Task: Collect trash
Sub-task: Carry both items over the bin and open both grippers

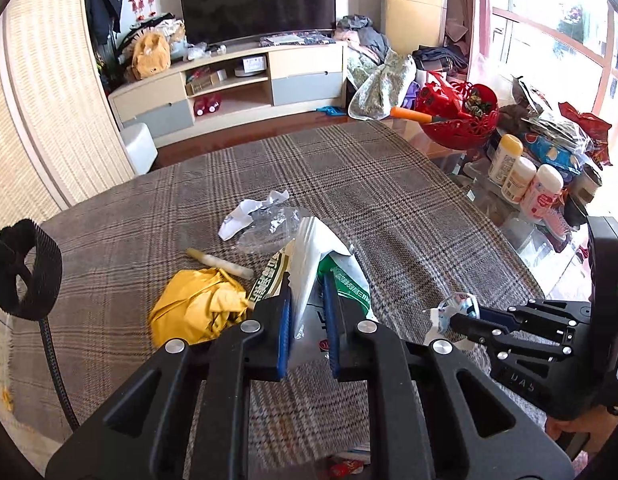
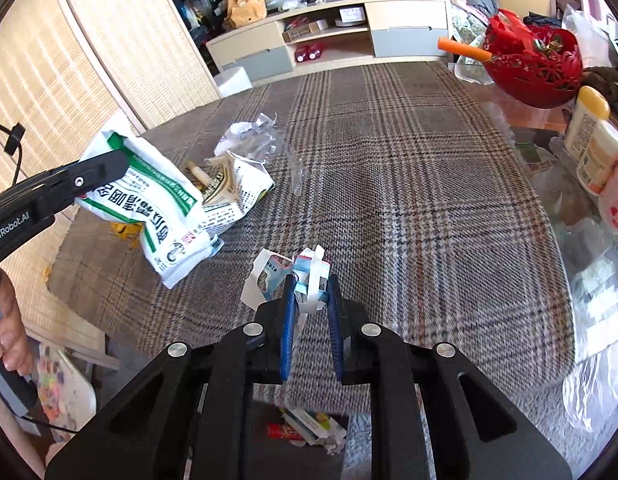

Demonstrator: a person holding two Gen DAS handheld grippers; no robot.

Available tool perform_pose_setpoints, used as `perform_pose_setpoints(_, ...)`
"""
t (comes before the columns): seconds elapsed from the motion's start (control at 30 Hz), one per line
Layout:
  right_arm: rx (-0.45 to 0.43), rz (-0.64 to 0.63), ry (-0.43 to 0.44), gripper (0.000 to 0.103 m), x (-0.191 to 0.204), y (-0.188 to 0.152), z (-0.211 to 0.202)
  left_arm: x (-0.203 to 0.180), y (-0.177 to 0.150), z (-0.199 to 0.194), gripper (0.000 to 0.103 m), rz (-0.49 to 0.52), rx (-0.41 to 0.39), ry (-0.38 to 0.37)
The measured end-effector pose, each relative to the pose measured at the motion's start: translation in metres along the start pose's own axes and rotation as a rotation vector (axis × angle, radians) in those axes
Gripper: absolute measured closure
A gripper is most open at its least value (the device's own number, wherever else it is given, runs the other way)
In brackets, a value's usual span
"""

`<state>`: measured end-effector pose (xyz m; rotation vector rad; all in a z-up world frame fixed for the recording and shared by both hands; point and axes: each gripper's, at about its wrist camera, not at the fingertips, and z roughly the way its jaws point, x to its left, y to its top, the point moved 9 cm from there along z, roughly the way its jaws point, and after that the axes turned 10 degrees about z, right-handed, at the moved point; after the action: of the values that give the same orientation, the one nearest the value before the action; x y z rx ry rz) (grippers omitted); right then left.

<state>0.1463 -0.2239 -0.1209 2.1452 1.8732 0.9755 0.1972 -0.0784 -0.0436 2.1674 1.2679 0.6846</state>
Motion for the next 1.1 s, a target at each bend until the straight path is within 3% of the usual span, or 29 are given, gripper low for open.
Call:
perform_pose_setpoints(0.23, -0.046, 0.000, 0.007, 0.086, 0.002, -0.019, -0.032, -0.014, -0.044, -0.046, 0.090, -0.015, -0.007, 0.010)
perform_pose_setpoints(0.53, -0.046, -0.006, -0.011, 0.086, -0.005, -0.081, -0.057, -0.042, -0.126, -0.065, 0.092, -0.038, 0.042, -0.015)
perform_pose_setpoints(0.83, 0.027, -0.038, -0.023, 0.086, 0.004, -0.141, -0.036, -0.066, -0.203, -0.055, 0.094, -0.099, 0.095, -0.056)
perform_pose_setpoints(1.1, 0.138, 0.004, -0.066, 0.086, -0.007, -0.189, 0.013, -0.082, -0.257, -0.021, 0.095, -0.146, 0.184, -0.095)
